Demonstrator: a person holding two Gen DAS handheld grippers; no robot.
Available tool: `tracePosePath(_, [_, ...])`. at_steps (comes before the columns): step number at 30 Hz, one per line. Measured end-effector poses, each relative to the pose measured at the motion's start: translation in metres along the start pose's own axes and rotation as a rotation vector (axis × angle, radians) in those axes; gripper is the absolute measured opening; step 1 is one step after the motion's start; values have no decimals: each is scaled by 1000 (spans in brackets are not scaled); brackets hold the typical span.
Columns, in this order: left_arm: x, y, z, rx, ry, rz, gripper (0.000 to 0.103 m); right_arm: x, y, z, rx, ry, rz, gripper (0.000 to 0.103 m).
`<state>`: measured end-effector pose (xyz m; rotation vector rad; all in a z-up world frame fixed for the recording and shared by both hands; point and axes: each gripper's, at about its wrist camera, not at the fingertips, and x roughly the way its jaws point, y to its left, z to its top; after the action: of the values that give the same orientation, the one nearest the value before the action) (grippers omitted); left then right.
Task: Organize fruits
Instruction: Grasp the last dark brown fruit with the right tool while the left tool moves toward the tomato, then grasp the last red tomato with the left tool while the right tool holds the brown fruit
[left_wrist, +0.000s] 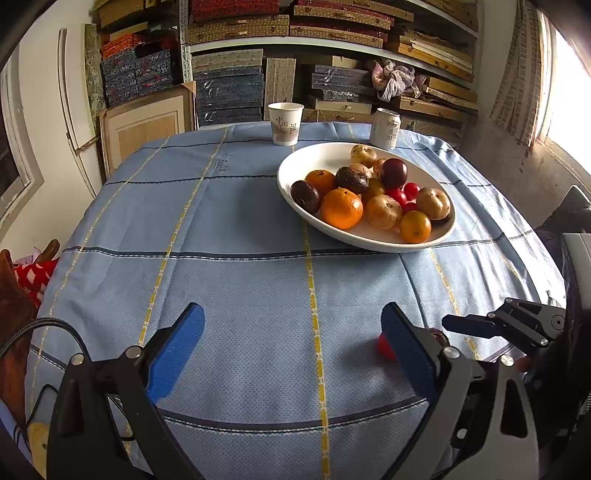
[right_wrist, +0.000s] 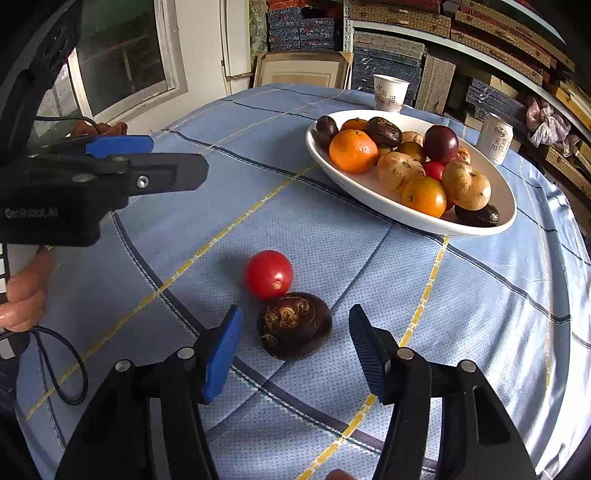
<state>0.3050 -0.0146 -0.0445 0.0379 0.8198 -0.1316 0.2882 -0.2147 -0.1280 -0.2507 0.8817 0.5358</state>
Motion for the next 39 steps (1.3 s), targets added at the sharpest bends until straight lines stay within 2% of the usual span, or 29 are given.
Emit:
tracePosePath(11, [0, 2, 0, -9, -2, -3, 94, 8, 0, 1, 0, 21, -10, 45])
tracePosePath(12, [0, 2, 0, -9, -3, -3, 94, 8, 0, 1, 1, 21, -6, 42])
tracePosePath(16, [1, 2, 0, -13, 4, -5, 94, 3, -3, -1, 22, 21, 5, 42])
tracePosePath(20, [4, -1, 0, -11, 7, -29, 94, -23, -33, 2, 133, -47, 10, 42])
tracePosePath(23, [5, -19, -4, 34, 15, -104, 94, -46, -61, 1, 225, -120, -24, 42])
tracePosePath(25, [7, -38, -8, 94, 17, -130, 79, -57, -72, -1, 263, -151, -34, 42])
tracePosePath(28, [16, -63, -15, 150, 56, -167, 66, -65, -78, -3, 278, -173, -46, 42])
tracePosePath(32, [24, -79, -22, 203, 65, -165, 61, -66, -82, -3, 285, -178, -40, 42])
tracePosePath(39, [38, -87, -27, 218, 97, -161, 50, -72, -85, -7, 291, -188, -31, 42])
